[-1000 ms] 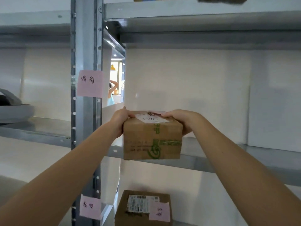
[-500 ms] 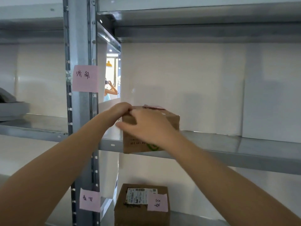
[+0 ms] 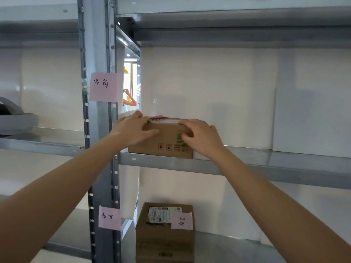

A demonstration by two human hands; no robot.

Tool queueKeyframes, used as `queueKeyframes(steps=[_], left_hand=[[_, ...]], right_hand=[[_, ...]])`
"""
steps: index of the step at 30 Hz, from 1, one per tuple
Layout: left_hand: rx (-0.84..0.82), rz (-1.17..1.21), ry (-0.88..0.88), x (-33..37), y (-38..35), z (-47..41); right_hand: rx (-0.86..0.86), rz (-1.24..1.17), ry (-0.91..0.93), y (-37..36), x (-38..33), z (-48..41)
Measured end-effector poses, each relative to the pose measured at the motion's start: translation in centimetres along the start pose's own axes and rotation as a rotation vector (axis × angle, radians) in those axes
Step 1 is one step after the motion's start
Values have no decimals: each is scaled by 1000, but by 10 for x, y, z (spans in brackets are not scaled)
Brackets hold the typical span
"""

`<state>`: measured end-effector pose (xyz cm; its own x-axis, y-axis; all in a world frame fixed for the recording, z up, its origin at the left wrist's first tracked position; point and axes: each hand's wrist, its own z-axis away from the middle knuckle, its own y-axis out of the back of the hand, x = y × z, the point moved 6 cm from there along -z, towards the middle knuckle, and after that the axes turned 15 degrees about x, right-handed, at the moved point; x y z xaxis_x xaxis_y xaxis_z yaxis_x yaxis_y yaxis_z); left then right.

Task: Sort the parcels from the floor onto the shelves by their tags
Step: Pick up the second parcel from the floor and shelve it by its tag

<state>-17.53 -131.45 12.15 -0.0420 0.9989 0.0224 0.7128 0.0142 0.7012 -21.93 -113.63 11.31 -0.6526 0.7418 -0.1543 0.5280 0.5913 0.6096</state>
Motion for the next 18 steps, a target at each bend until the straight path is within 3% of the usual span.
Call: queueKeyframes(steps=[10,18], left_hand=[[205,-116,-19,5,-34,6],[300,-12,59,-8,-17,10]], right_hand=[[33,213,-208,-9,29,-1],[190,157,4,7,11,0]])
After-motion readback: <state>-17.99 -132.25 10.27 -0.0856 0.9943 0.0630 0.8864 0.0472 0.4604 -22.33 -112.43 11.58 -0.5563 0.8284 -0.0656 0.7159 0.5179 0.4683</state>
